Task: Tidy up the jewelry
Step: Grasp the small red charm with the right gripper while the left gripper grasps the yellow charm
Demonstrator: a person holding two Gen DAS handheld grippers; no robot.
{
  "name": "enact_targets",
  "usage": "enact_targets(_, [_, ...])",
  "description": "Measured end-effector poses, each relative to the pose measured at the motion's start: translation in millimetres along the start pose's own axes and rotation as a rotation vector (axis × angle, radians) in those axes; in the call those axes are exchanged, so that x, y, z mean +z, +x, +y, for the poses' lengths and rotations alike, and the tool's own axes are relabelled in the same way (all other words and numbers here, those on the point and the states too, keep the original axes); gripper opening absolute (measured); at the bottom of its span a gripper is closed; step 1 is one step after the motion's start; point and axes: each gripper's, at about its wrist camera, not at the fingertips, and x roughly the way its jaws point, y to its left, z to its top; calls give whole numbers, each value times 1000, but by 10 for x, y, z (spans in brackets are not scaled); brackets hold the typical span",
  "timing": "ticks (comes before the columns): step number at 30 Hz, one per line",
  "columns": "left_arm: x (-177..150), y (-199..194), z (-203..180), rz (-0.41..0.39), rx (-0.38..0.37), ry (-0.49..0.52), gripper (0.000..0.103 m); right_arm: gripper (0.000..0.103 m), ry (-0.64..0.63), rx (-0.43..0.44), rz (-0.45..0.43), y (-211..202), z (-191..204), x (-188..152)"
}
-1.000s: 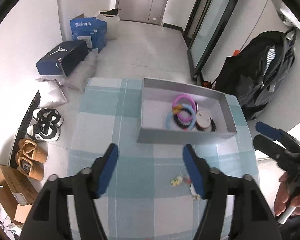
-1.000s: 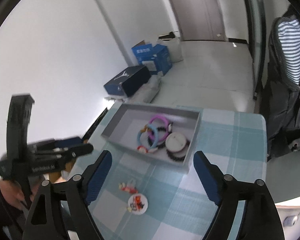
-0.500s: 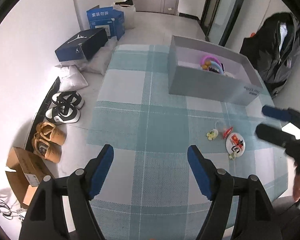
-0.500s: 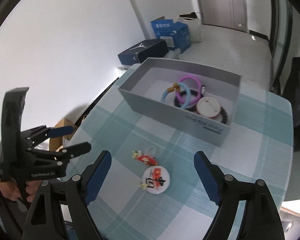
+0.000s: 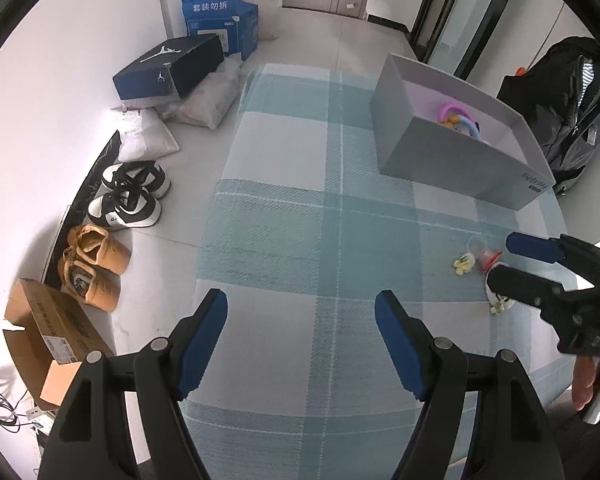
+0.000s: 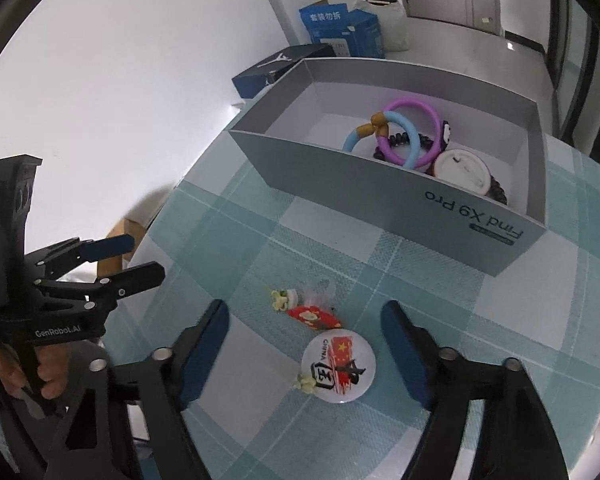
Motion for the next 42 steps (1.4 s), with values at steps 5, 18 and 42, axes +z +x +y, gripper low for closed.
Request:
enact_targets(5, [-3, 32, 28, 12, -13, 2, 72, 50, -40, -37, 37, 114, 49, 23])
enact_targets(18, [53, -28, -135, 4, -94, 28, 72, 19, -35, -62, 12, 23, 94, 92])
enact_targets(42, [103, 150, -863, 8, -115, 229, 71, 19, 118, -46, -128, -675, -248, 120])
